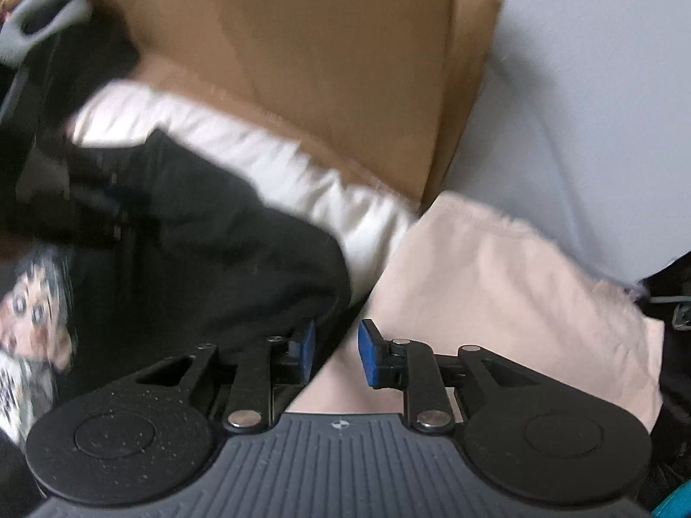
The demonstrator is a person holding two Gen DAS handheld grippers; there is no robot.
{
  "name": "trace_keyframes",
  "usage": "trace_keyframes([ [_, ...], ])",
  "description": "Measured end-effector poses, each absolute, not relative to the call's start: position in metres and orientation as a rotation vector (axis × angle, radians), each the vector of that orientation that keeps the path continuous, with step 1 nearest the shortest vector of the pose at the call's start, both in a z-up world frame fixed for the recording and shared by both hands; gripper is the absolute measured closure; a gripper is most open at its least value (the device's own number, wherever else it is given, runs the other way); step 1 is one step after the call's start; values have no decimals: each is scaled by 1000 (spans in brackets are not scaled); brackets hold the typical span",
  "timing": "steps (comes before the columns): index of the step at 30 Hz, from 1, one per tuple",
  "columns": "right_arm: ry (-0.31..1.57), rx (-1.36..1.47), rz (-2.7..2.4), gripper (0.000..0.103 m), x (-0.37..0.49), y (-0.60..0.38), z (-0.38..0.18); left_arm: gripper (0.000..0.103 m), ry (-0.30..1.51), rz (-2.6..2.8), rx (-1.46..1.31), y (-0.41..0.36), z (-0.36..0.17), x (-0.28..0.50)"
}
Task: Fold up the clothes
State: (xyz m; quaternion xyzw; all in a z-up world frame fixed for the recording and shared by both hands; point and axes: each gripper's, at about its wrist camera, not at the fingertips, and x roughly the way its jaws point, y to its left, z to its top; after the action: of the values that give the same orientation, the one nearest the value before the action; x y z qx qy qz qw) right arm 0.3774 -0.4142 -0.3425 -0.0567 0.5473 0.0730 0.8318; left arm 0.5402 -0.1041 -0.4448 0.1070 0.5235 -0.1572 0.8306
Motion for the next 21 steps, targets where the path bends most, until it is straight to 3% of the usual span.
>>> trace_keyframes([
  [7,1210,-115,183,71,378,-394,-377,67,1102,-336,222,-103,-446,538],
  [9,1222,-113,178,60,382,-389,-386,67,1101,-337,219,-102,-446,538],
  [15,1267,-107,181,40,390,-378,-398,67,1101,-341,215,-101,-445,538],
  [21,1312,-66,240,43,380,-368,-403,67,1100,-343,211,-100,-445,538],
])
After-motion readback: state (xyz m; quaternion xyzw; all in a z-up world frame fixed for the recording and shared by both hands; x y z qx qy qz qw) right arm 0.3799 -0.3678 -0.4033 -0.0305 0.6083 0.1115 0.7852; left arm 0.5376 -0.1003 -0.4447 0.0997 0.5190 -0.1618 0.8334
